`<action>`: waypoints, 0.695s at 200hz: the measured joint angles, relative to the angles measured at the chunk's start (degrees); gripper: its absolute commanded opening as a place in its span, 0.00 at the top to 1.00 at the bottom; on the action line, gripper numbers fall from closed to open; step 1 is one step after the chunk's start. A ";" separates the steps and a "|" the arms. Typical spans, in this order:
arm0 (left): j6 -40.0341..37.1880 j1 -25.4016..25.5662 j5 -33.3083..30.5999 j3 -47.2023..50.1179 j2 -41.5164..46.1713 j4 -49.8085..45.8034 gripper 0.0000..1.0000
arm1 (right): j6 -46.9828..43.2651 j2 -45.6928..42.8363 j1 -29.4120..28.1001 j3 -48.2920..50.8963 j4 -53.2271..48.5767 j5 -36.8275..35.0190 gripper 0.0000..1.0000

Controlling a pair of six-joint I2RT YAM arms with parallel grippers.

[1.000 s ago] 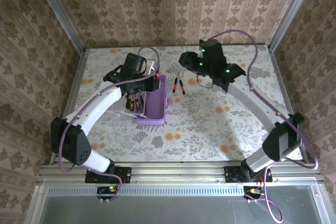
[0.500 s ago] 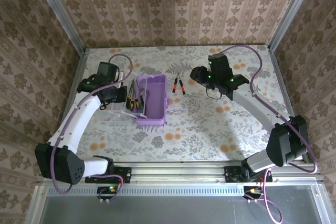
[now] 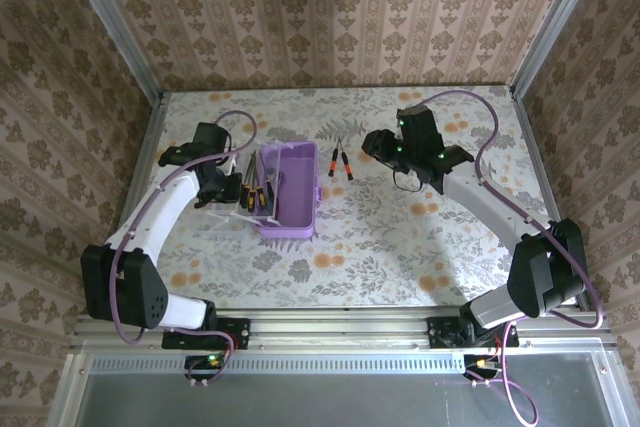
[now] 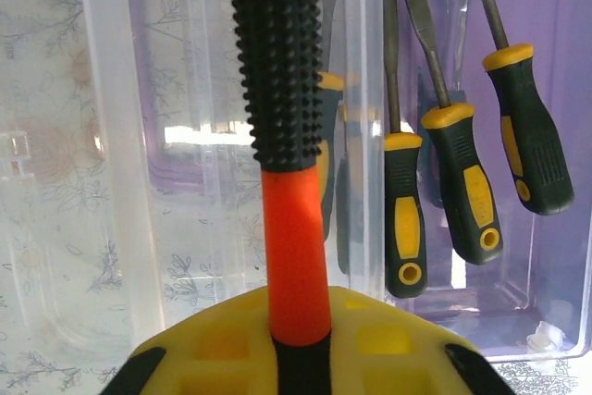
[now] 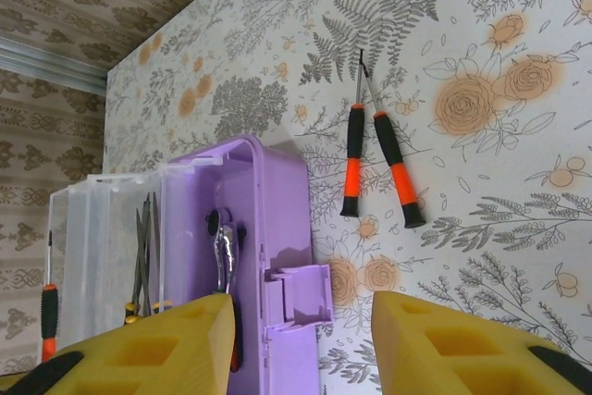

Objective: Pack the tool kit

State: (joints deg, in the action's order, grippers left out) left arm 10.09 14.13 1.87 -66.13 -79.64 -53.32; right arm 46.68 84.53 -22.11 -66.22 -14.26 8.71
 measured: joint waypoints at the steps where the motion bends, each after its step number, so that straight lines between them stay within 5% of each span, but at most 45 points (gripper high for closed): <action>1: -0.04 0.00 0.02 0.00 0.00 0.00 0.72 | 0.02 0.00 0.00 0.04 0.00 0.00 0.55; 16: -0.68 -0.09 -0.57 0.00 0.02 -0.07 0.61 | 0.02 0.00 0.00 0.24 0.07 0.28 0.55; 94: -0.66 -0.31 -0.85 -0.70 2.40 -0.98 0.44 | -0.70 0.92 -0.04 -0.22 0.35 0.74 0.54; 139: 2.01 2.80 1.36 -9.42 8.68 2.56 0.18 | -9.60 16.20 -3.30 -13.90 -8.48 -4.46 0.52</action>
State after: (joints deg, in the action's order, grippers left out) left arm 12.10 16.93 3.22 -75.55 -70.96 -50.76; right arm 37.08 100.73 -25.41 -80.12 -22.74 4.25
